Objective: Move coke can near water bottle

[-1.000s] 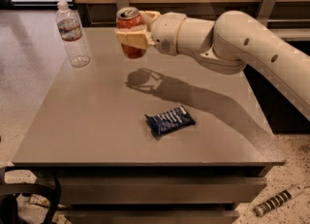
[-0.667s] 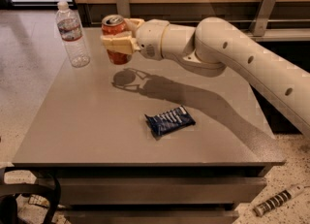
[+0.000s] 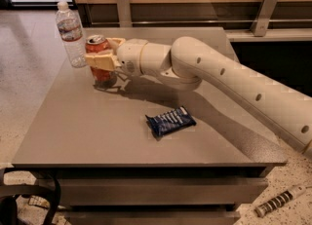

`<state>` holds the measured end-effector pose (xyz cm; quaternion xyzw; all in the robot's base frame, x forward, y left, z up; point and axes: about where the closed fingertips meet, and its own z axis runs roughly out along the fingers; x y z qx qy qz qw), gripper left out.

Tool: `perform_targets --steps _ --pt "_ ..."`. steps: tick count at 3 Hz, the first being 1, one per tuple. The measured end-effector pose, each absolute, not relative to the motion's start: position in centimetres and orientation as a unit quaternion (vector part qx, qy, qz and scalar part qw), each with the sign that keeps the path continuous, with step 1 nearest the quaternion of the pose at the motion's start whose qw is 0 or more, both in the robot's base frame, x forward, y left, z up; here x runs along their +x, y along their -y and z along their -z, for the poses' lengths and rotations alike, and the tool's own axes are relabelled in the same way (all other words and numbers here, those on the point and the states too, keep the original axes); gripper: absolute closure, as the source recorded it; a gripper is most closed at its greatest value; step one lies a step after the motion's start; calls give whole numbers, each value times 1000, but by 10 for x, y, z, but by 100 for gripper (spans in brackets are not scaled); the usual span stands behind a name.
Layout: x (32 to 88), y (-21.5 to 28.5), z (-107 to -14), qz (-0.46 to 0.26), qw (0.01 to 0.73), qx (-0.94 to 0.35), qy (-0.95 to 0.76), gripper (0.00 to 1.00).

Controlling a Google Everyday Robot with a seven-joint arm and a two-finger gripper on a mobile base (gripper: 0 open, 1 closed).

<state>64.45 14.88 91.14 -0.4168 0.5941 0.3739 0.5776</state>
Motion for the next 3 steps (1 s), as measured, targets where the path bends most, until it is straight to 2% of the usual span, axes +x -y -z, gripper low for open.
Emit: perform_targets --steps 2,3 --pt "652 -182 -886 -383 587 -411 -583 100" --pt "650 -184 -886 -384 586 -412 -582 82"
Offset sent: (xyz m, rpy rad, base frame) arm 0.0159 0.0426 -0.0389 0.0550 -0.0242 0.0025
